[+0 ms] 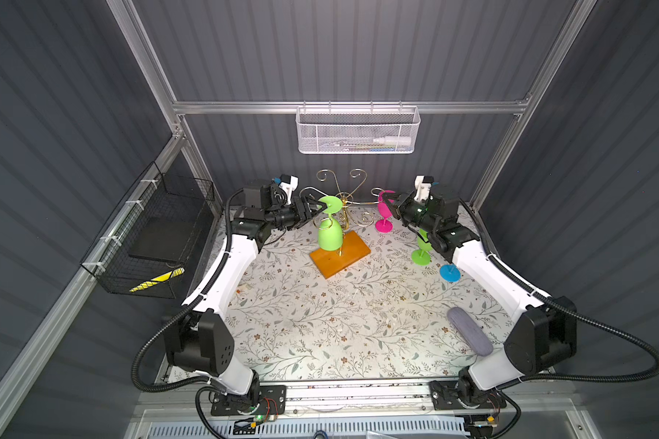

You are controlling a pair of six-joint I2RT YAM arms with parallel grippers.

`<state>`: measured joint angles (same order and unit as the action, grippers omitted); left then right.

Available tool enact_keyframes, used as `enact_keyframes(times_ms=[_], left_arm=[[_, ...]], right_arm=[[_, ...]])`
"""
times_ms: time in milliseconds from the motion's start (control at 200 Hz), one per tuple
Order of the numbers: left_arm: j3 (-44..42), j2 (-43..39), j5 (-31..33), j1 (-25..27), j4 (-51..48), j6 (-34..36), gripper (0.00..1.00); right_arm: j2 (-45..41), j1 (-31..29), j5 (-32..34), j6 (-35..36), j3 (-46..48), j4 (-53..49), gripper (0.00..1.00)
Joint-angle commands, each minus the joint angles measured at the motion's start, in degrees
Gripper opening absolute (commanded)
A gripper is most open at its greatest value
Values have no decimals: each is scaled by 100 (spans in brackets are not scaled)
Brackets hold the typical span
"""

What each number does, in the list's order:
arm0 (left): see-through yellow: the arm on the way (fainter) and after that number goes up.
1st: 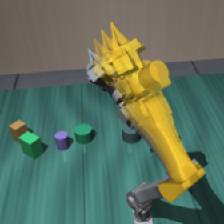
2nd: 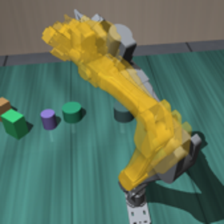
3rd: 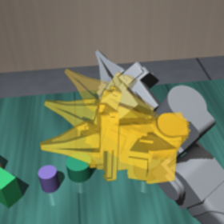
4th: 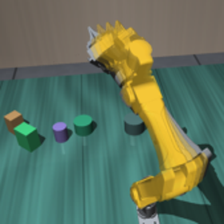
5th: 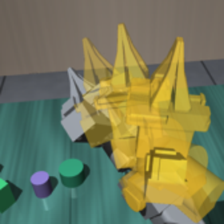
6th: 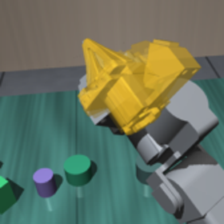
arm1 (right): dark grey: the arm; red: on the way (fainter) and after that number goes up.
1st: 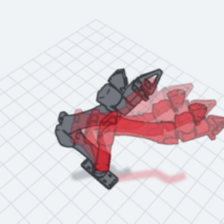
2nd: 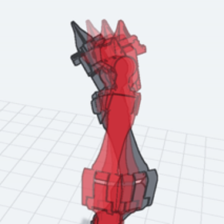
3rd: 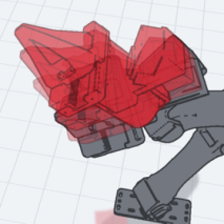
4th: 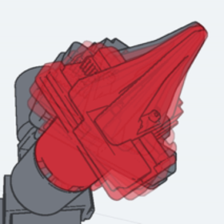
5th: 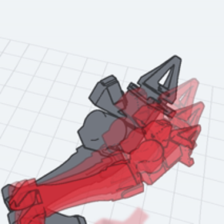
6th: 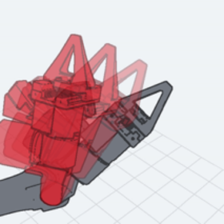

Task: Take the wine glass off the wine glass rack

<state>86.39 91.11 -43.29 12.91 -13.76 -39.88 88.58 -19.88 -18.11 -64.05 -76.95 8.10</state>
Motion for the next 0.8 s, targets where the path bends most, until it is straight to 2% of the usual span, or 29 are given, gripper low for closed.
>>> enact_keyframes(times_ms=[0,330,710,795], left_arm=[[279,70,9,54,85,17,57],[313,247,13,93,665,-435,51],[444,373,-39,142,562,-404,24],[458,336,-4,141,465,-347,22]], right_arm=[[-25,2,237,559,-163,201,0],[-1,2,238,546,-128,236,0],[-25,3,291,578,-107,233,0],[-33,2,299,578,-102,232,0]])
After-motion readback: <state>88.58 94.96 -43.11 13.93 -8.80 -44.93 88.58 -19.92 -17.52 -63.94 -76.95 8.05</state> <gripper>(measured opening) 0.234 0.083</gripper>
